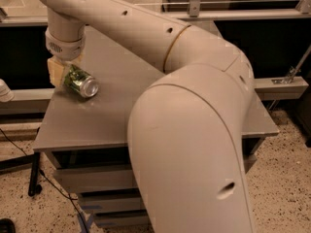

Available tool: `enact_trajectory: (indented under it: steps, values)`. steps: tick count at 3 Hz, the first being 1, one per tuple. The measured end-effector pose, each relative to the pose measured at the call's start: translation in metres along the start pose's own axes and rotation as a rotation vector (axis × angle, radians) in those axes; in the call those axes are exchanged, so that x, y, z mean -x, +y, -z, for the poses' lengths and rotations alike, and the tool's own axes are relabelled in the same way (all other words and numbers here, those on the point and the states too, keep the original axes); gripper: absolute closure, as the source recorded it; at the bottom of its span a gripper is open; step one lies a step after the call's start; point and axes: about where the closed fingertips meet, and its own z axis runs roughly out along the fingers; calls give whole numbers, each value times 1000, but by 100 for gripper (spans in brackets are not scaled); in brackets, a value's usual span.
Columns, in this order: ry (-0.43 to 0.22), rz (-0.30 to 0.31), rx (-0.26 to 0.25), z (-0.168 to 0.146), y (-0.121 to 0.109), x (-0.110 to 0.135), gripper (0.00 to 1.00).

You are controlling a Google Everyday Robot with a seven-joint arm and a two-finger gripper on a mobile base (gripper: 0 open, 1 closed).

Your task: Place green can upright

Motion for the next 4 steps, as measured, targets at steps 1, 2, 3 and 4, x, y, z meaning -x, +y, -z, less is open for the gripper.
enact_trajectory:
  steps: [1, 2, 3, 4]
  values:
    - [-33, -15, -3, 10, -4, 3, 63]
    - [-131, -39, 0, 30, -14, 4, 87]
    - [-273, -69, 24, 52, -23, 1, 100]
    - [-499, -102, 39, 89, -38, -14, 100]
